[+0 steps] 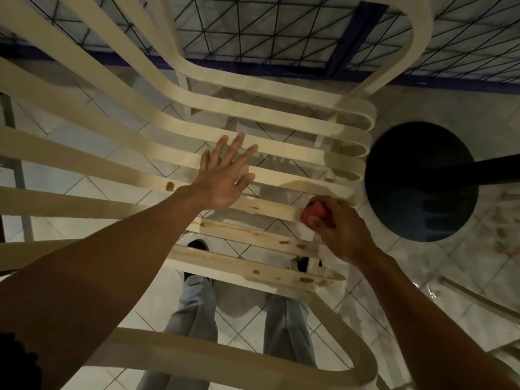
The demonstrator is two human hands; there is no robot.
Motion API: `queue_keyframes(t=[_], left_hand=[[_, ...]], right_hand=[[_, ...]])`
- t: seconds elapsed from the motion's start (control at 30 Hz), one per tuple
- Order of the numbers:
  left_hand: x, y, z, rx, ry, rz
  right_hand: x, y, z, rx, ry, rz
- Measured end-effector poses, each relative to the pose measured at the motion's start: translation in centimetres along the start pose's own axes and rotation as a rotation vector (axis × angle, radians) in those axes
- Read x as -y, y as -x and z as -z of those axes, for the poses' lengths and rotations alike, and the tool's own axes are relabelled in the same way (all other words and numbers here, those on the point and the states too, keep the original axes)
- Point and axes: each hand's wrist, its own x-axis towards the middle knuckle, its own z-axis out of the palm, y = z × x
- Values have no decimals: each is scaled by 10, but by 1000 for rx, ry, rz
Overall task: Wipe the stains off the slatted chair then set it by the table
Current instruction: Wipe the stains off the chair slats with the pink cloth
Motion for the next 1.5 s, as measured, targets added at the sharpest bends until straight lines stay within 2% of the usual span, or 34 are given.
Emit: queue_keyframes(t=[0.1, 0.2, 0.33, 0.5, 0.7, 0.83, 1.07, 1.5], left_hand=[[5, 3, 12, -120, 16, -14], [28, 1, 28, -236, -112, 35], [64, -3, 35, -117, -285, 138], [68, -4, 32, -18, -272, 131], [69, -3, 33, 8, -278, 141], [73, 1, 36, 13, -276, 100], [82, 7, 34, -30, -287, 48], [86, 6, 36, -4, -301, 37]], right_hand=[[-2, -1, 0, -3, 7, -28], [11, -5, -8, -23, 71, -2], [41, -11, -28, -32, 143, 68], [88, -27, -57, -4, 160, 66], [128, -39, -78, 56, 172, 133], [109, -33, -70, 31, 113, 235], [76, -17, -56, -41, 187, 142], [160, -42, -94, 32, 229, 153]])
